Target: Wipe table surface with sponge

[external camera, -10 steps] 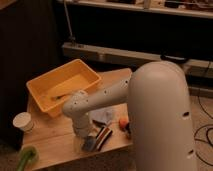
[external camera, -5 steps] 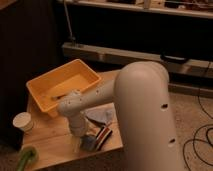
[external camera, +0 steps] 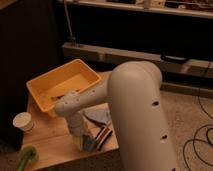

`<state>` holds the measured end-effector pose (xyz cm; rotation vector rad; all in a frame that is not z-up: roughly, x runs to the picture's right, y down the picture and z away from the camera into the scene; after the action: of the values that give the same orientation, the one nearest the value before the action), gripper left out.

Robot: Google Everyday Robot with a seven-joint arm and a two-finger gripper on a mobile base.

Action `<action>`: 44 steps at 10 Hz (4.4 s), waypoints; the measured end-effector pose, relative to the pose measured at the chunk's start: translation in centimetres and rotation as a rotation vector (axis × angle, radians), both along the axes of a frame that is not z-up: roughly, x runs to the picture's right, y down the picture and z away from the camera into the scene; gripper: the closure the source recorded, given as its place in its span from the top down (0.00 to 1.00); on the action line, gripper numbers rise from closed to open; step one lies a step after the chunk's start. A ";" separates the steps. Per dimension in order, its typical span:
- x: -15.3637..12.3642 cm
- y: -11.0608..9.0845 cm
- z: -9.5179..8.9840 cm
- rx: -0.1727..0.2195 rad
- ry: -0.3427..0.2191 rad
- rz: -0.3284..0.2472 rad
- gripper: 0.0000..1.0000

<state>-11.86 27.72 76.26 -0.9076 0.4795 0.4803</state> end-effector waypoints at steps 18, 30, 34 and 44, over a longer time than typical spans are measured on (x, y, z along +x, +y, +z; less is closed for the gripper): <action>0.3 -7.0 3.6 0.226 -0.026 0.362 0.06; 0.0 -6.8 8.5 0.165 -0.082 0.328 0.06; -6.5 -6.8 7.2 0.197 -0.193 0.152 0.06; -6.7 -3.9 -0.2 0.145 -0.334 0.180 0.06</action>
<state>-18.61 23.79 76.09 -0.8732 0.0576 0.5082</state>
